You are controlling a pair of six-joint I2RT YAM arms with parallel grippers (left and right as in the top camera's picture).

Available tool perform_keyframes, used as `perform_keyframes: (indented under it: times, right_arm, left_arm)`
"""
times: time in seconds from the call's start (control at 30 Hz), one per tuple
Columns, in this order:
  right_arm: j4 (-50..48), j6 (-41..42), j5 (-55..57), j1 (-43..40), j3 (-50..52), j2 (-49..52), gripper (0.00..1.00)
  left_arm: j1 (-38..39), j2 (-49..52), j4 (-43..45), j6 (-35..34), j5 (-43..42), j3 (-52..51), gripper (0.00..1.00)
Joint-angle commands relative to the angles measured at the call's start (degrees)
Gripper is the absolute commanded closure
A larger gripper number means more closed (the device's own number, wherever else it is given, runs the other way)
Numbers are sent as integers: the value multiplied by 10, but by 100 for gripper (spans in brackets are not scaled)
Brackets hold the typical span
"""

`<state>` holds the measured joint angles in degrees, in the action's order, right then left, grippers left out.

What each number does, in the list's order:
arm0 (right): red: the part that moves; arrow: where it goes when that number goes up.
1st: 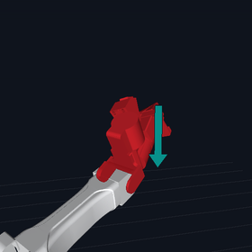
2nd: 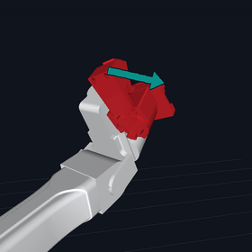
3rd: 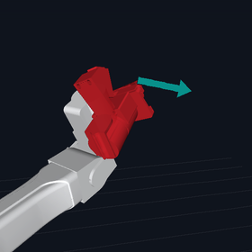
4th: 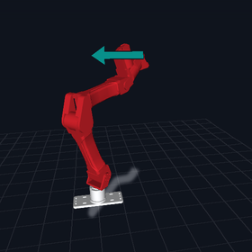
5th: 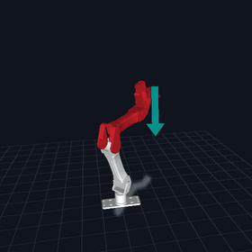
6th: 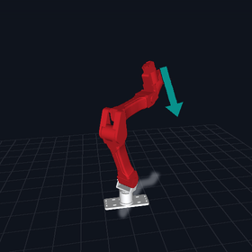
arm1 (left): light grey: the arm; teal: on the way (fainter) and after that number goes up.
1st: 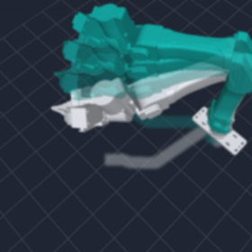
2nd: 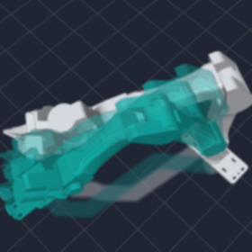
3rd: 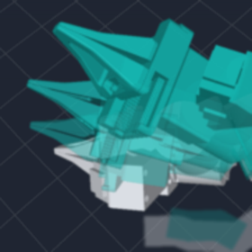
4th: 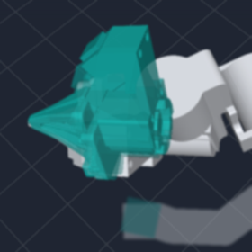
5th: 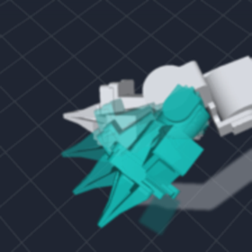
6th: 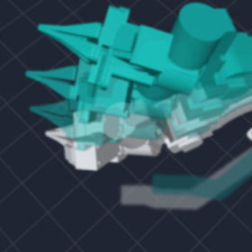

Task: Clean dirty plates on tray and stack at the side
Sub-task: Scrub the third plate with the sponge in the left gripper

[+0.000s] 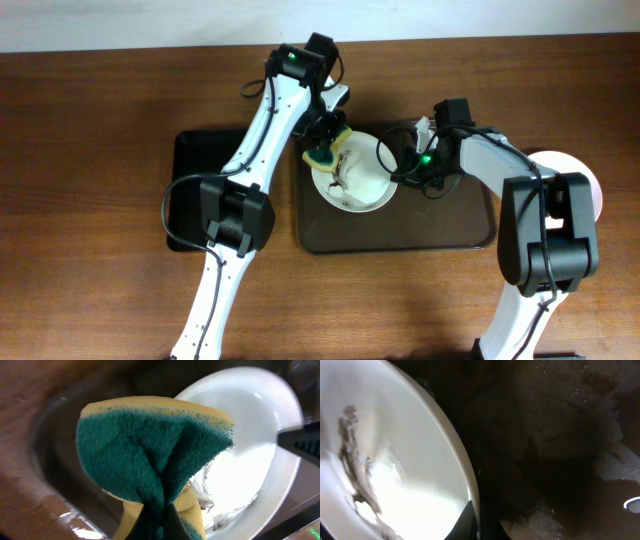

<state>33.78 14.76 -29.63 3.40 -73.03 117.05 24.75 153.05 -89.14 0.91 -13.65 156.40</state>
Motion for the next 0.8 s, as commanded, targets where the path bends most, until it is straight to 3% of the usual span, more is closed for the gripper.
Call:
perform_keyframes:
  times: [0.0, 0.1, 0.2, 0.4, 0.53, 0.6, 0.7, 0.77]
  right_arm:
    - [2, -8, 17, 3, 16, 8, 96]
    - [2, -9, 17, 3, 16, 8, 96]
    - [0, -8, 17, 3, 16, 8, 96]
    - [0, -9, 18, 3, 16, 8, 96]
    - [0, -9, 18, 3, 16, 8, 96]
    - [0, -9, 17, 3, 16, 8, 96]
    - [0, -9, 18, 3, 16, 8, 96]
    - [0, -9, 18, 3, 16, 8, 96]
  left_arm:
    - [27, 25, -1, 13, -14, -19, 100]
    - [53, 45, -5, -23, 44, -44, 100]
    - [72, 65, -25, -23, -8, -55, 100]
    - [97, 65, -72, 170, -170, -55, 100]
    - [91, 65, -68, 189, -187, -54, 100]
    - [80, 65, -28, 121, -152, -54, 100]
    - [50, 65, 37, -144, 130, -53, 100]
    - [36, 65, 44, -224, 276, -53, 100]
